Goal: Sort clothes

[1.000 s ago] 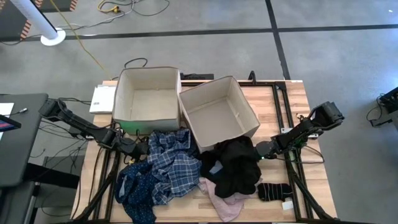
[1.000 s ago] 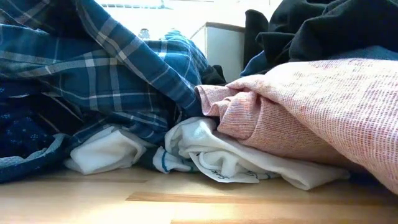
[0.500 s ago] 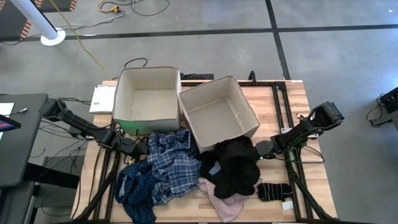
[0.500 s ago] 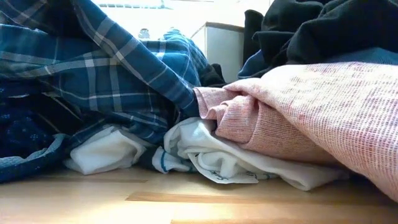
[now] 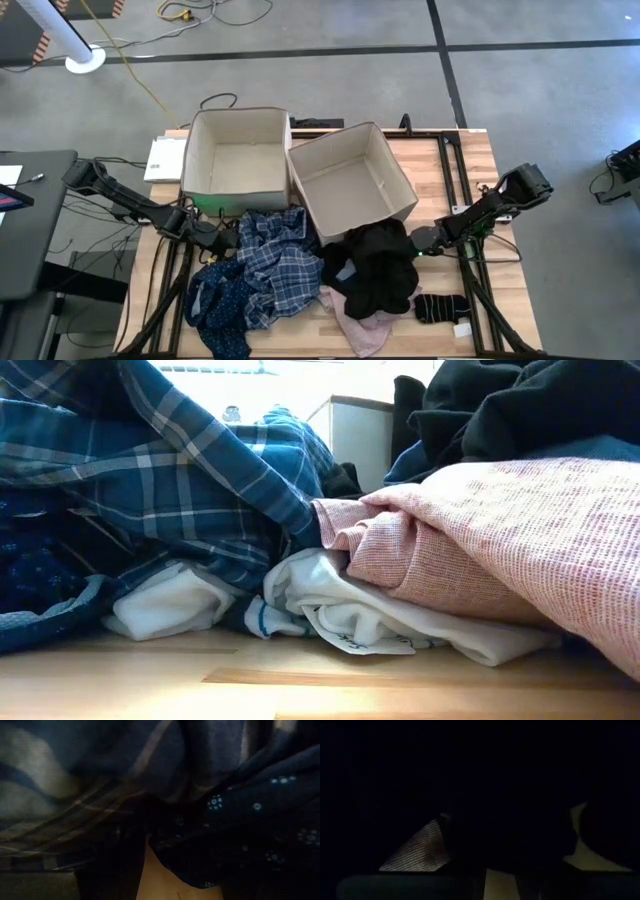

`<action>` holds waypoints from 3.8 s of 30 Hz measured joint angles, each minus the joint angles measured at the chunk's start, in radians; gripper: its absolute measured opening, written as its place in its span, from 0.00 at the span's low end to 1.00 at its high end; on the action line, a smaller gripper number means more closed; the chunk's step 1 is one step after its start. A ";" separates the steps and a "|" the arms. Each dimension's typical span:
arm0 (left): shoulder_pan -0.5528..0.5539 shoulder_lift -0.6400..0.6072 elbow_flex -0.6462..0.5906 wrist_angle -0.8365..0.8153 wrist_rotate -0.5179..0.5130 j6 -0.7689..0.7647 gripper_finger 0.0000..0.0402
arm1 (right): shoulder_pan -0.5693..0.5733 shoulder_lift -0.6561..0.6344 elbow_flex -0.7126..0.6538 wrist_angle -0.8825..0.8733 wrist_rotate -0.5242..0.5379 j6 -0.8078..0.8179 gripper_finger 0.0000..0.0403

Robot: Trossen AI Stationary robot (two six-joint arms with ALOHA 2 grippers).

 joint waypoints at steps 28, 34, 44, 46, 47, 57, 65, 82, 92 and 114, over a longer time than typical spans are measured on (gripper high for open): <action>0.000 0.000 0.000 -0.001 0.000 0.000 0.53 | 0.000 0.000 0.000 -0.001 -0.001 -0.002 0.25; 0.000 0.000 0.000 -0.001 0.000 0.000 0.53 | 0.000 0.000 0.000 -0.001 -0.001 -0.002 0.25; 0.000 0.000 0.000 0.000 0.000 0.000 0.53 | 0.000 0.000 0.000 -0.001 -0.001 -0.002 0.25; 0.000 0.000 0.000 0.002 0.000 -0.001 0.53 | 0.000 0.000 0.000 -0.001 -0.001 -0.002 0.25; 0.000 0.000 0.000 0.004 0.000 -0.002 0.53 | 0.000 0.000 0.000 -0.001 -0.001 -0.002 0.25; 0.000 0.000 -0.002 0.247 -0.010 -0.047 0.53 | 0.000 0.000 0.000 -0.001 -0.001 -0.001 0.25; 0.040 0.000 -0.001 0.497 -0.265 0.159 0.53 | 0.000 0.000 0.000 0.002 -0.001 0.001 0.25; 0.038 0.000 0.000 0.356 0.126 -0.069 0.53 | -0.014 0.000 0.000 0.001 0.006 -0.003 0.25; -0.055 0.000 0.000 0.230 0.186 -0.234 0.53 | -0.050 0.000 0.000 0.000 0.008 -0.011 0.25; -0.159 0.000 0.060 0.316 0.241 -0.307 0.53 | -0.055 0.000 0.000 0.004 0.035 -0.010 0.25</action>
